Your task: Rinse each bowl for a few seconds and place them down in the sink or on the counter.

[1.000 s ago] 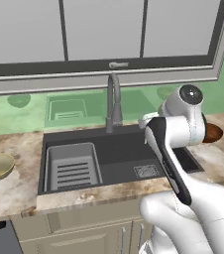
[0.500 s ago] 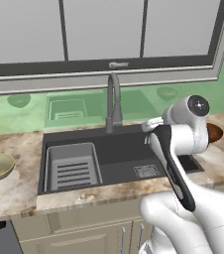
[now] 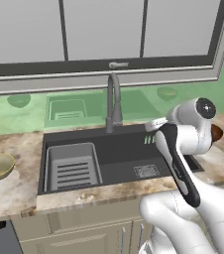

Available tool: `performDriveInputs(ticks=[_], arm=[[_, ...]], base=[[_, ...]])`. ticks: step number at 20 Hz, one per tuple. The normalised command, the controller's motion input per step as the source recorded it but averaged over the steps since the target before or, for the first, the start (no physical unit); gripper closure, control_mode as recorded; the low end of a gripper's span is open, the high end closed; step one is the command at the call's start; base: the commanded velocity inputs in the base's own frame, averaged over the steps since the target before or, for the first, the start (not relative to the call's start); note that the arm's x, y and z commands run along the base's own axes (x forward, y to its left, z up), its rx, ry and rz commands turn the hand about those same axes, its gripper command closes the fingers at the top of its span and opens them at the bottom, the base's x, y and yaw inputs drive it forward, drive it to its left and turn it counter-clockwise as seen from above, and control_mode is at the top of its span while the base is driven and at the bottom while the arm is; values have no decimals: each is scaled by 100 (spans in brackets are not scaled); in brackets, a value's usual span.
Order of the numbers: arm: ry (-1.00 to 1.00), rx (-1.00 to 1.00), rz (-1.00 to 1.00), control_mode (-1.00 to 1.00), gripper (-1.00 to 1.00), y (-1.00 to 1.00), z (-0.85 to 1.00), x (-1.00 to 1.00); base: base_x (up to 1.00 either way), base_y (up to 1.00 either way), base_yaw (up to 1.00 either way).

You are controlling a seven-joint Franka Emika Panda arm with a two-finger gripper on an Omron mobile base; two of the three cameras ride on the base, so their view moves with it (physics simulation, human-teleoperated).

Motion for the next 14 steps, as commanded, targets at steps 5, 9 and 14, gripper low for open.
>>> performDriveInputs(ticks=[5, 9, 14], arm=[[-9, 0, 5, -100, -100, -7, -7, 10], [-11, 0, 5, -100, -100, -5, -8, 11], [-11, 0, 4, -100, -100, -4, -8, 15]], base=[[0, 0, 0], [0, 0, 0], [0, 0, 0]])
